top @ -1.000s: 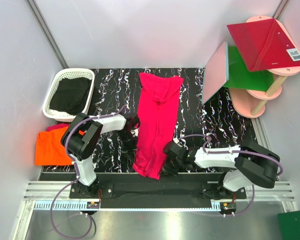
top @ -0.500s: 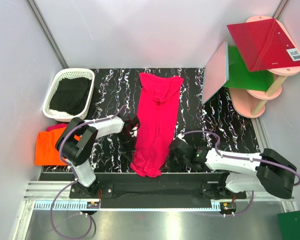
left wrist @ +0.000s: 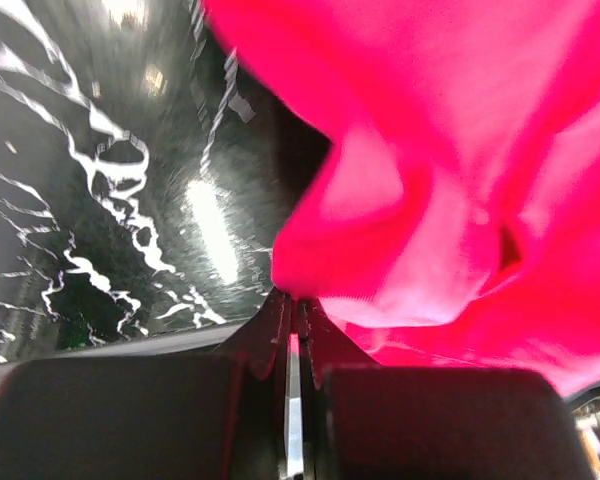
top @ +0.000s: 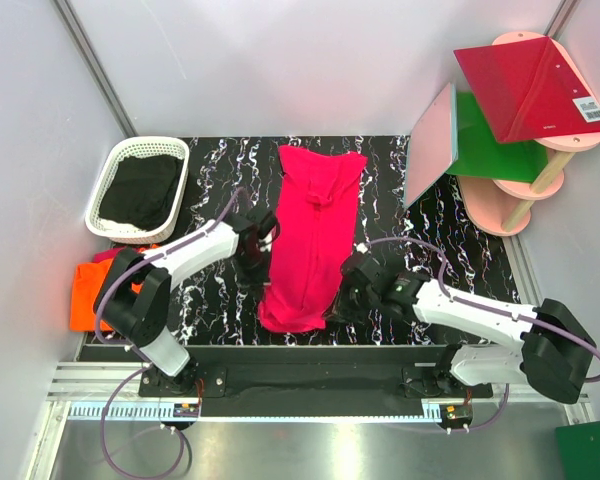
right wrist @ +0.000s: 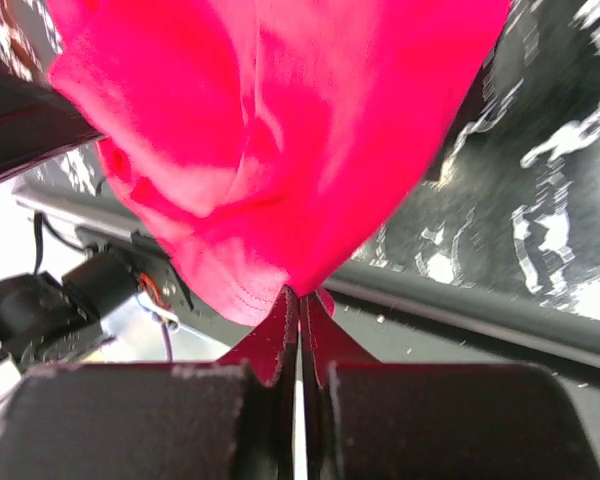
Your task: Fold and stack the t-shirts
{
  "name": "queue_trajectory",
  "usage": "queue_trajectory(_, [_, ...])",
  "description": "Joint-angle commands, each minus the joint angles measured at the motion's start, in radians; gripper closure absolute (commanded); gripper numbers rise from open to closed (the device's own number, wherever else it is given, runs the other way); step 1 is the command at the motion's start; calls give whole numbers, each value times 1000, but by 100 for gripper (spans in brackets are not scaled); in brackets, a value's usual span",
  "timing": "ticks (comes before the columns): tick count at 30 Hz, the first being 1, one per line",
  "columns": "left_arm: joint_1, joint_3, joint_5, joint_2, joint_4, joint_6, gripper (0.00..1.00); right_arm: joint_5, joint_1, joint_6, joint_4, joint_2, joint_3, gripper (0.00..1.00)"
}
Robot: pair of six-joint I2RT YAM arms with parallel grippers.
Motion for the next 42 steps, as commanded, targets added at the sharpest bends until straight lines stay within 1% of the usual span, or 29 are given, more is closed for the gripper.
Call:
queue_trajectory(1, [3,147,-50,-40,-7,-28,100,56,-74,-121,-36,6,58,100])
queue_trajectory(5, [4,274,-79,25,-9,-27,100,76,-154,-217,-41,53,129,100])
queue_trajectory(7, [11,343,-81,80,-10,-25,100,82,-198,-275,-38,110,163,100])
queue_trajectory(9, [20,401,-79,130,-18,-18,100,77,-220,-342,-39,177,231,100])
queue_trajectory(13, [50,464,-93,197,-24,-7,100,65,-284,-430,-36,298,366,100])
queue_trajectory(15, [78,487,-90,232,-24,-4,100,62,-306,-462,-36,361,405,100])
queue_trajectory(22, [132,578,-82,316,-29,18,100,74,-373,-501,-47,464,532,100])
queue_trajectory(28, [150,696,-49,382,-35,24,100,89,-393,-496,-50,499,581,100])
queue_trajectory(32, [153,779,-44,431,-42,25,100,146,-404,-497,-56,509,595,100])
queue_trajectory(35, [158,829,-25,491,-47,25,99,149,-422,-507,-59,541,614,100])
queue_trajectory(36, [159,842,-19,505,-50,27,95,151,-428,-508,-58,552,618,100])
queue_trajectory(37, [161,869,-18,522,-53,27,77,157,-439,-505,-59,574,630,100])
queue_trajectory(38, [167,879,-12,546,-64,27,67,163,-441,-504,-59,590,640,100])
queue_trajectory(39, [169,888,2,556,-64,27,60,171,-445,-502,-61,602,649,100])
queue_trajectory(40, [172,899,5,562,-65,28,39,186,-450,-499,-62,630,670,100])
queue_trajectory(41, [176,897,4,562,-69,28,27,194,-453,-496,-64,642,683,99])
queue_trajectory(42, [178,896,-14,557,-70,28,9,200,-456,-497,-65,657,698,96])
